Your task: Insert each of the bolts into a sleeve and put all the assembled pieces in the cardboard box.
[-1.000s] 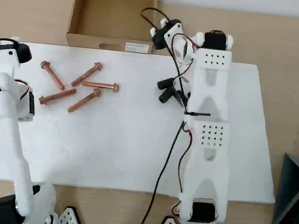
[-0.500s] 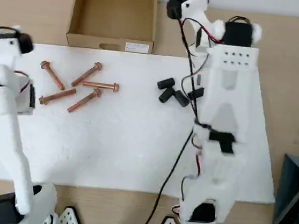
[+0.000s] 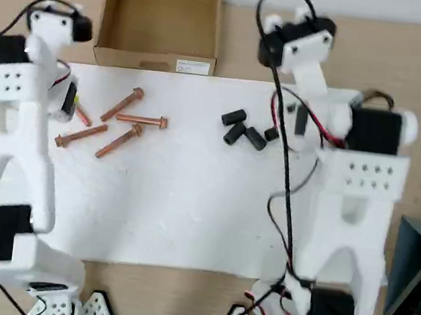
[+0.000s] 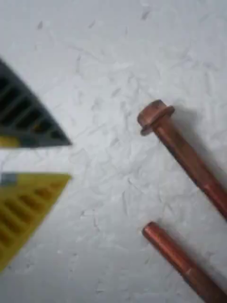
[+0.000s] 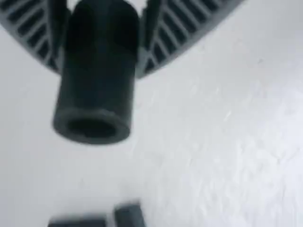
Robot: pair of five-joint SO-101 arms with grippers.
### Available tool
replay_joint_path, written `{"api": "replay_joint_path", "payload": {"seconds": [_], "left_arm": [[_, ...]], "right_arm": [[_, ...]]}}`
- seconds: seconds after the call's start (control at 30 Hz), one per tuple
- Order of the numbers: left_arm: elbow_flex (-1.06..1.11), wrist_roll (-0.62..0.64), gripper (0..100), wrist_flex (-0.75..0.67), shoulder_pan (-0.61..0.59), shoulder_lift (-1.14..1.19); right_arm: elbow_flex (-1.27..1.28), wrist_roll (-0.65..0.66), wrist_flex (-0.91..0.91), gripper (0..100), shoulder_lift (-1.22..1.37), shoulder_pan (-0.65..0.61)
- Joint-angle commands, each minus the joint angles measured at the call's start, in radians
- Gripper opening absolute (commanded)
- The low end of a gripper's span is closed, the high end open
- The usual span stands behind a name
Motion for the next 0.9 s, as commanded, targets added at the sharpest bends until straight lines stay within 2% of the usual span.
{"api": "replay_joint_path", "payload": {"seconds": [0.0,0.3,0.53,0.7,0.87], "left_arm": [[-0.149,-0.034,5,0.02,0.068,0.065],[-0.338,-0.101,5,0.02,0.187,0.289],[-0.585,-0.176,5,0.02,0.196,0.55],[-0.775,-0.236,13,0.02,0.196,0.737],[-0.957,-0.252,14,0.02,0.199,0.88]], "right_arm": [[0.122,-0.021,0.014,1.0,-0.134,0.065],[0.395,-0.012,-0.015,1.0,-0.361,0.179],[0.516,0.011,-0.043,1.0,-0.443,0.234],[0.552,0.017,-0.072,1.0,-0.447,0.277],[0.562,0.017,-0.089,1.0,-0.446,0.286]]}}
